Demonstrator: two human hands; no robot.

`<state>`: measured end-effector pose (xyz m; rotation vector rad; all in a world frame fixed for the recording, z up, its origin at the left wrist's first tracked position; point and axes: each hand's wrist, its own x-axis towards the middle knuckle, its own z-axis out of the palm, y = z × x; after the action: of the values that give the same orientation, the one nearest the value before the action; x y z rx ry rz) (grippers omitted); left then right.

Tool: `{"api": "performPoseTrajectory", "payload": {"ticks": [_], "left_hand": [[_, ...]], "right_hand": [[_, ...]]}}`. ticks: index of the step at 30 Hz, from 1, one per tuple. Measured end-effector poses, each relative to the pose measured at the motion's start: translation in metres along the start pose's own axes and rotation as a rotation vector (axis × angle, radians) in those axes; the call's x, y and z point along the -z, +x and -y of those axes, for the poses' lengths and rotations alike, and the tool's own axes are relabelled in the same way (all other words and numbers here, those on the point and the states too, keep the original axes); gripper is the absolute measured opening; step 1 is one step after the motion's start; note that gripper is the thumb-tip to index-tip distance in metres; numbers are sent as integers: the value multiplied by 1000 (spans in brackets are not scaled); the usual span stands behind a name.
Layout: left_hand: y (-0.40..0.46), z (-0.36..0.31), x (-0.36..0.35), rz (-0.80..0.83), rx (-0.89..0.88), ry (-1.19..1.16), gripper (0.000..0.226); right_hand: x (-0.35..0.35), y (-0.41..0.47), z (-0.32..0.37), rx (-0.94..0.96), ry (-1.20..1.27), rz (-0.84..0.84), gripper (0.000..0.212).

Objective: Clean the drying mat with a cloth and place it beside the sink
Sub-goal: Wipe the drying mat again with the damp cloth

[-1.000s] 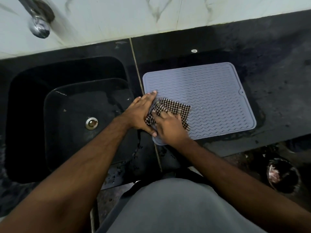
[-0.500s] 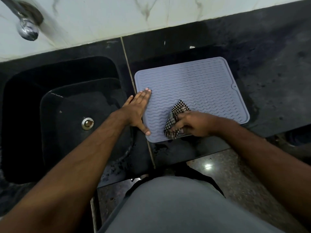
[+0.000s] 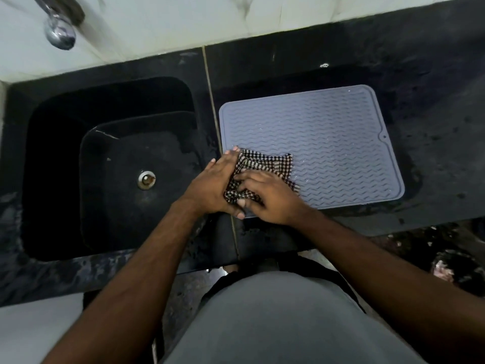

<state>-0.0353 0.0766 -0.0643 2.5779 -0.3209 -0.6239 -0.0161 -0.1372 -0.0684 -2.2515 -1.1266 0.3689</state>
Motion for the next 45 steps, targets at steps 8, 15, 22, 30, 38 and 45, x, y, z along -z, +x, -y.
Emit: {"api": "performPoseTrajectory", "payload": {"ticks": [8,15,22,30,38,45], "left_hand": [[0,-5,3,-25,17,-12,164],[3,-17,5,4,96,-6,176],[5,-31,6,85,214,175,169],[9,-52,14,149,335,223,171],[11,-63,16,143,409,269,175],[13,-64,14,117,451,284,179]], "right_hand": [[6,12,-12,89,-307,243,50],[19,15,-22,143,-402,404,61],[54,22,-48,287,-430,558,60],[98,3,-77,244,-372,552,50],[122,-31,-96,143,-288,513,61],[142,-59,-113,60,-236,480,72]]}}
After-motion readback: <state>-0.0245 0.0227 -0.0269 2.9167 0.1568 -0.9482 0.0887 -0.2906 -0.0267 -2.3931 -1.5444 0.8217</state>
